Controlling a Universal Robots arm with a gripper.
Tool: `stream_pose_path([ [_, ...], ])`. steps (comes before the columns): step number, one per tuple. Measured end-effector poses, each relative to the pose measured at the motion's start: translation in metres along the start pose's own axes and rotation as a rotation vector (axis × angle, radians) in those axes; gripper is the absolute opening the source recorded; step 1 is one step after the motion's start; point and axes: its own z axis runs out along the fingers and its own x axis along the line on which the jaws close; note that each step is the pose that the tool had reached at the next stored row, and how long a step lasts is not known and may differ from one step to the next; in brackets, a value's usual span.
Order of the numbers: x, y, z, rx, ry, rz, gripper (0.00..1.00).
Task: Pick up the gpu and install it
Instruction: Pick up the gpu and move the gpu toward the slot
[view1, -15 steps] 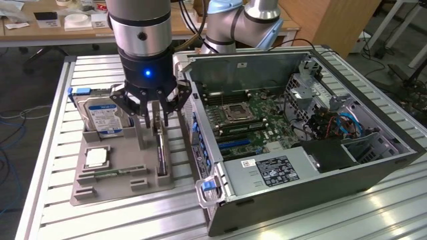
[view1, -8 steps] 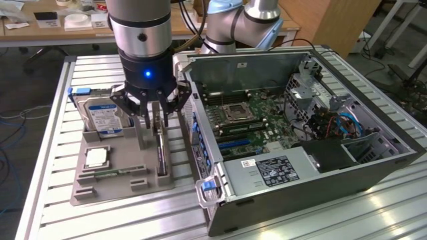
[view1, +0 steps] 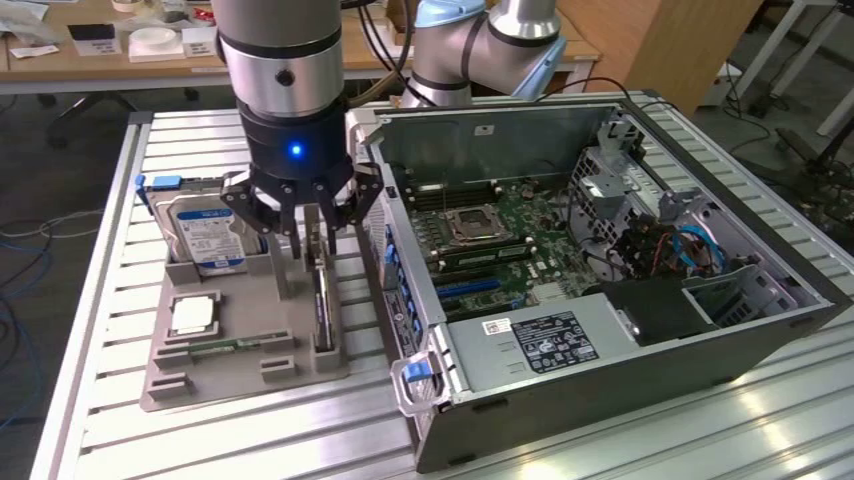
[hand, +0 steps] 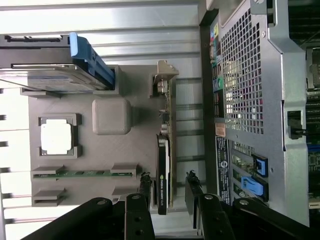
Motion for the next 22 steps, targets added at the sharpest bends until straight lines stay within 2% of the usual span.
stream_pose_path([
  [13,0.001,-0.0004,0.0081,0.0001,0.0001,0.0,0.42],
  [22,0.001,-0.0004,0.0095,-0.0003,-0.0003,0.0,0.42],
])
